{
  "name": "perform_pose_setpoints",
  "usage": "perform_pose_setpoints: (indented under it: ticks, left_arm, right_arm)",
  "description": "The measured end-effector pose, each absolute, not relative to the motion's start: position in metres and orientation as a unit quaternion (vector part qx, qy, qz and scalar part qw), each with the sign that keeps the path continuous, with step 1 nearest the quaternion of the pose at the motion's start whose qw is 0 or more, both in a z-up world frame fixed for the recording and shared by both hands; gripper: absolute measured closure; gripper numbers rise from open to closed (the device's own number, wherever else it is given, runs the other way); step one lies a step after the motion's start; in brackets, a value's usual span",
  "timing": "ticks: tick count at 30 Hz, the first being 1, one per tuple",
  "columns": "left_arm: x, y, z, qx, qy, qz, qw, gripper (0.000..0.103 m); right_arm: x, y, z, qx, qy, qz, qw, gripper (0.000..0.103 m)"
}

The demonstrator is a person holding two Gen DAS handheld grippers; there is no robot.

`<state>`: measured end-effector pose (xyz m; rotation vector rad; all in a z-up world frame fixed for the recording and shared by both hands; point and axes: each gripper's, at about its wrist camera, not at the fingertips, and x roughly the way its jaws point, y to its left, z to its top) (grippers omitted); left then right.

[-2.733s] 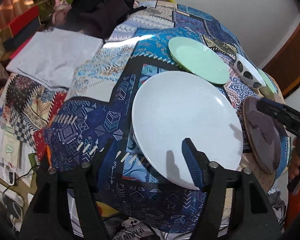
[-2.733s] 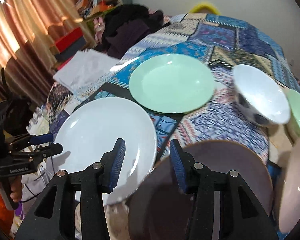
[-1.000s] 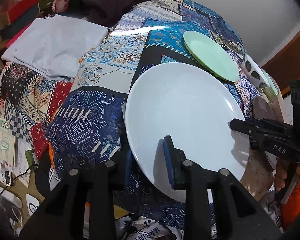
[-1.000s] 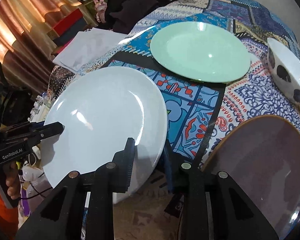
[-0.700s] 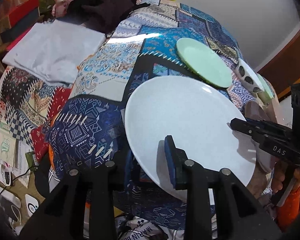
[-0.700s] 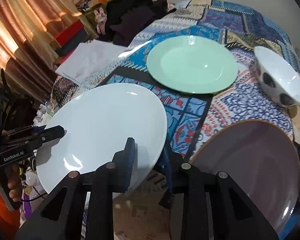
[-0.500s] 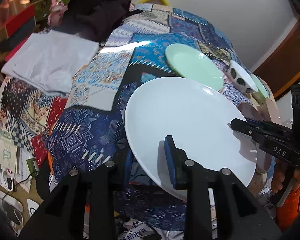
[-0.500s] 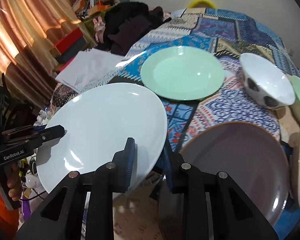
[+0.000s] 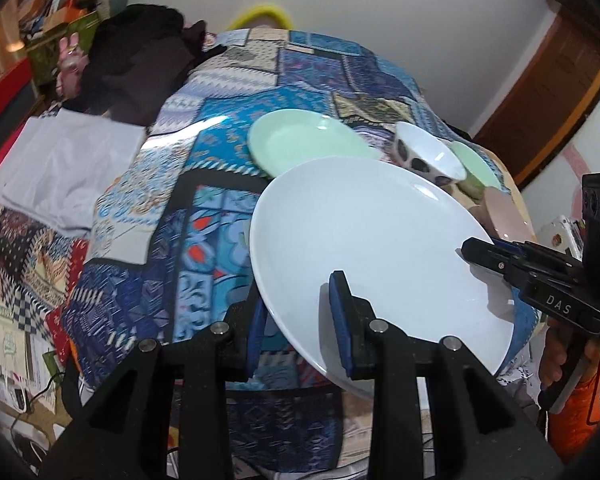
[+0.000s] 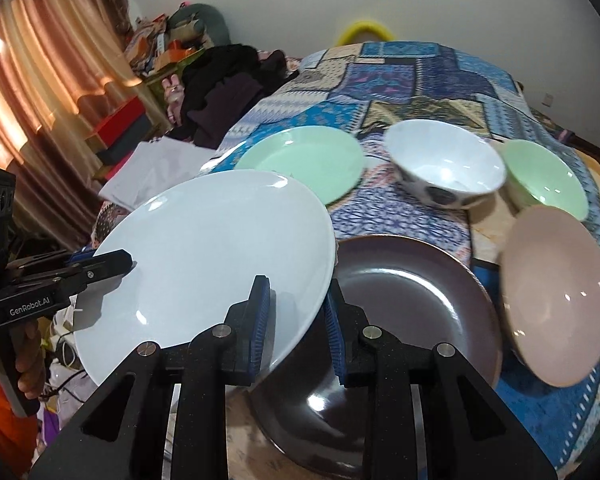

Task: Organize plates and bowls

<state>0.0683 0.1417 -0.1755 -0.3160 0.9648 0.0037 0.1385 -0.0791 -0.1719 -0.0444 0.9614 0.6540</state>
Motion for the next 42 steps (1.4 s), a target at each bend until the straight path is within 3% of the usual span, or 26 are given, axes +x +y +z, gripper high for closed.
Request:
perform_pose_setpoints:
  ticks: [24, 42]
  left_arm:
    - [0.112, 0.048, -0.199, -0.099, 0.503, -0.070, 0.856, 0.072]
    - [0.129, 0.030, -0.222, -0.093, 0.527, -0.082, 0.841, 0.072]
  right_arm:
    - [0.138, -0.168, -0.204, 0.033, 0.487, 0.243, 0.838, 0.078]
    - [0.140, -0.183, -0.217, 0.043, 0.500, 0.234, 0.833, 0.078]
